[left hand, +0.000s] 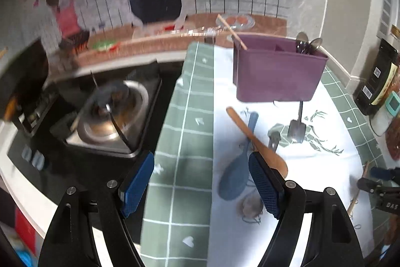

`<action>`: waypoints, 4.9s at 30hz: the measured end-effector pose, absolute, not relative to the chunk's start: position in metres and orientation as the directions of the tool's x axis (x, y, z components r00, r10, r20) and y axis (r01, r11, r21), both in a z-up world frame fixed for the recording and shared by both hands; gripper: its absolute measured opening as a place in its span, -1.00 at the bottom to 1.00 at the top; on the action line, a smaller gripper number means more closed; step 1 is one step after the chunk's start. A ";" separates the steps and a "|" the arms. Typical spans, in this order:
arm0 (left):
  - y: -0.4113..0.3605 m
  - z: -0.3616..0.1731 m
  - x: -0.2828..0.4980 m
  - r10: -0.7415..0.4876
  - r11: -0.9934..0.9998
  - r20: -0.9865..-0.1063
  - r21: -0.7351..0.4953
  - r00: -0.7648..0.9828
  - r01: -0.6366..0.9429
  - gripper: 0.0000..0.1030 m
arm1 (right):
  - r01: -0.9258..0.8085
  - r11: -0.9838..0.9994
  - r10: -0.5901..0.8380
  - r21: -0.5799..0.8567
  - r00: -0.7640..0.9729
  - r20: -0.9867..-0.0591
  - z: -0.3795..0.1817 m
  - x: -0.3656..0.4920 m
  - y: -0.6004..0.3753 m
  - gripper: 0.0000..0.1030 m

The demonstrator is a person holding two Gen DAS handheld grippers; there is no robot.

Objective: Organize utensils

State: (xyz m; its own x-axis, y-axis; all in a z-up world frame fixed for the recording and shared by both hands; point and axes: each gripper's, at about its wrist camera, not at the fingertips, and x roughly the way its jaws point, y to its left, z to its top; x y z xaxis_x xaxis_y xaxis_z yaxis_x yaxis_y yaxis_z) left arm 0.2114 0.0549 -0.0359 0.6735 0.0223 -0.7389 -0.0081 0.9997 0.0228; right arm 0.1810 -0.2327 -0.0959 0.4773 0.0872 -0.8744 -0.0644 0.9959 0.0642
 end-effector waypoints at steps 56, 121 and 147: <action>0.043 -0.098 0.309 -0.219 0.964 -0.857 -0.263 0.465 -0.031 -0.60 | -0.251 0.964 0.206 0.090 0.486 -0.849 -0.092 0.246 -0.188 -0.92; 0.006 -0.028 0.233 -0.295 0.954 -0.679 -0.250 0.672 0.166 -0.78 | -0.185 0.980 0.166 0.069 0.582 -0.796 -0.054 0.210 -0.207 -0.91; 0.007 0.052 0.196 -0.348 0.936 -0.538 -0.241 0.768 0.256 -0.89 | -0.239 0.970 0.197 0.044 0.666 -0.719 -0.006 0.202 -0.200 -0.92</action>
